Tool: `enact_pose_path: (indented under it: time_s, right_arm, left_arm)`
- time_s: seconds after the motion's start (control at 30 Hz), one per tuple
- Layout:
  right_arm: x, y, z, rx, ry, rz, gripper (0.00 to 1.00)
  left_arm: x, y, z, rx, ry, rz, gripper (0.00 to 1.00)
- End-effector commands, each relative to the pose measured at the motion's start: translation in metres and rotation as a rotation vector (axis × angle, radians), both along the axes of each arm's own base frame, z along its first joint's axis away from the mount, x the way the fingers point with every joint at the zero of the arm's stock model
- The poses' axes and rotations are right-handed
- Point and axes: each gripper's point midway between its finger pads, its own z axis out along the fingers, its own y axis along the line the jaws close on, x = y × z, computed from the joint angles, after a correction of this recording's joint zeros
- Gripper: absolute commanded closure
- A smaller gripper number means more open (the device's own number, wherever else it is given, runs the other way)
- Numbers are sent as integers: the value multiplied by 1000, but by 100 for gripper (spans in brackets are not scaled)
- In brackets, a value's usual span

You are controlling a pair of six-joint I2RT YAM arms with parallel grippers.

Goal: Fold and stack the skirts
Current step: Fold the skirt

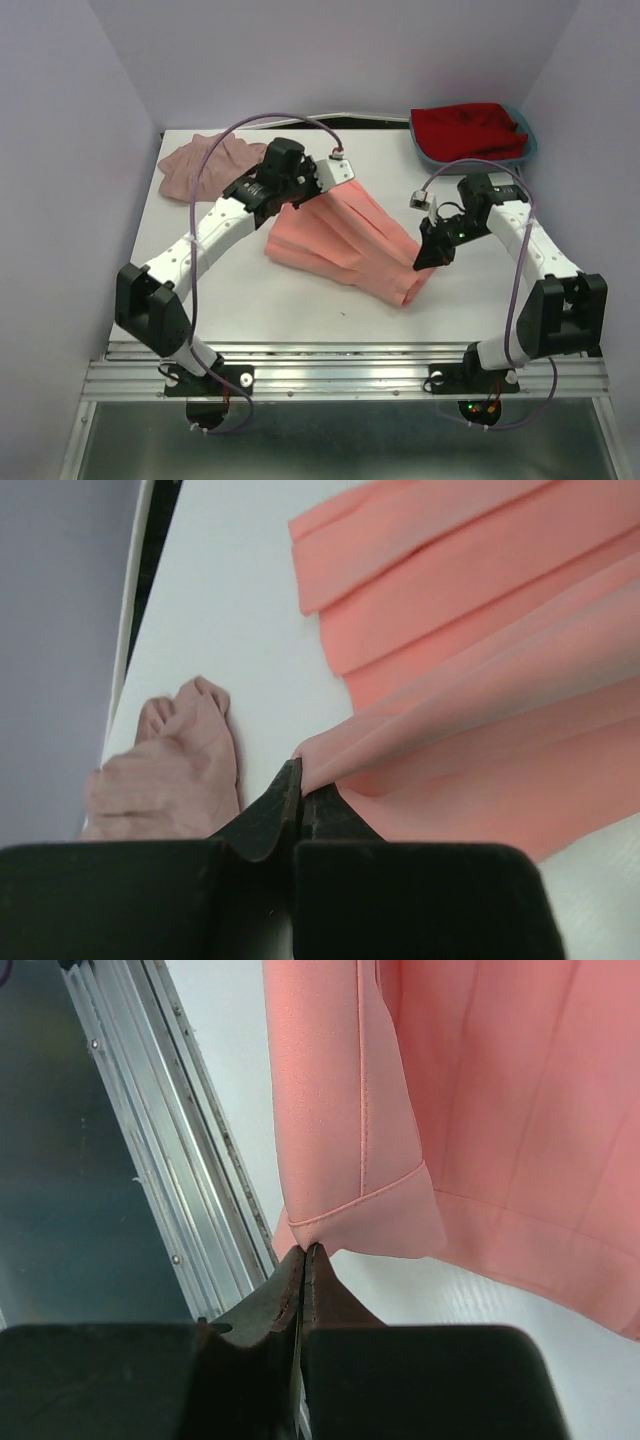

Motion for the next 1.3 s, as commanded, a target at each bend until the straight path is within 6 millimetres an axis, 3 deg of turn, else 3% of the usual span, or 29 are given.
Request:
enact_pose_path:
  time_s: [0.0, 0.03, 0.07, 0.1, 0.13, 0.17, 0.2, 0.23, 0.3, 0.33, 0.37, 0.4, 0.43, 0.53, 0.57, 0.6, 0.63, 0.67, 0.73, 0.8, 0.87, 0.9, 0.93, 0.97, 1.0, 1.07, 1.1, 1.17, 1.27]
  right_arm:
    - [1, -25, 4, -3, 54, -6, 99]
    - [6, -29, 3, 2, 51, -8, 99]
    - [10, -34, 0, 1, 56, -22, 99]
    - [13, -37, -4, 2, 63, -25, 99]
    - [14, -40, -15, 7, 82, -8, 99]
    - [16, -43, -21, 7, 95, -8, 99]
    - [18, -46, -27, 11, 111, -13, 99]
    - [22, -51, -39, 24, 155, -26, 99]
    - [28, -54, -49, 37, 195, -42, 99]
    - [32, -58, -55, 41, 216, -57, 99]
    - [36, -58, -67, 43, 252, -64, 99]
    - [42, -63, -72, 43, 256, -81, 99]
    - [47, -65, -75, 45, 262, -98, 99]
    - [71, -74, -84, 39, 258, -152, 98]
    - [77, -78, -83, 42, 267, -181, 93]
    - [82, -78, -82, 45, 272, -193, 88]
    - [94, -79, -77, 45, 250, -205, 80]
    - [99, -81, -73, 51, 258, -240, 67]
    - [111, -82, -62, 46, 226, -275, 57]
    - [124, -82, -48, 59, 203, -315, 47]
    - [135, -80, -31, 81, 172, -356, 42]
    - [137, -79, -26, 88, 178, -373, 41]
    - [140, -78, -22, 92, 193, -403, 41]
    - [150, -82, -23, 72, 162, -443, 40]
    - [153, -85, -25, 59, 154, -461, 40]
    - [170, -97, -39, -12, 108, -533, 41]
    - [170, -101, -49, -35, 115, -541, 46]
    - [176, -110, -64, -89, 127, -580, 52]
    - [177, -117, -90, -138, 181, -628, 65]
  left_arm:
    - [49, -23, 74, -89, -206, -3, 100]
    - [61, -32, 58, -68, -175, -11, 100]
    - [71, -39, 73, -83, -203, -17, 100]
    - [80, -45, 68, -74, -196, -21, 100]
    - [92, -56, 43, -52, -152, -31, 100]
    - [102, -64, 51, -68, -170, -34, 100]
    - [109, -69, 44, -66, -159, -36, 100]
    - [121, -78, 13, -46, -112, -40, 100]
    - [135, -89, 2, -46, -106, -42, 100]
    - [145, -94, -26, -25, -70, -34, 100]
    - [153, -99, -24, -37, -88, -23, 96]
    - [158, -101, -34, -40, -72, -9, 89]
    - [166, -105, -56, -29, -49, 6, 72]
    - [183, -102, -54, -56, -67, 93, 40]
    - [186, -99, -47, -65, -85, 120, 3]
    - [186, -98, -41, -76, -94, 129, 2]
    - [183, -95, -18, -111, -120, 143, 1]
    - [178, -92, -15, -121, -116, 151, 1]
    - [167, -80, 28, -173, -156, 191, 1]
    - [144, -66, 54, -218, -134, 222, 1]
    - [125, -55, 63, -244, -106, 246, 1]
    - [113, -48, 46, -240, -56, 265, 1]
    - [98, -38, 63, -269, -64, 274, 1]
    - [85, -30, 41, -248, 4, 285, 1]
    - [69, -28, 48, -299, 42, 274, 1]
    - [43, -26, 25, -312, 164, 248, 3]
    - [28, -21, -5, -290, 241, 256, 7]
    - [2, -23, -21, -327, 335, 238, 19]
    - [-34, -23, -67, -353, 490, 225, 32]
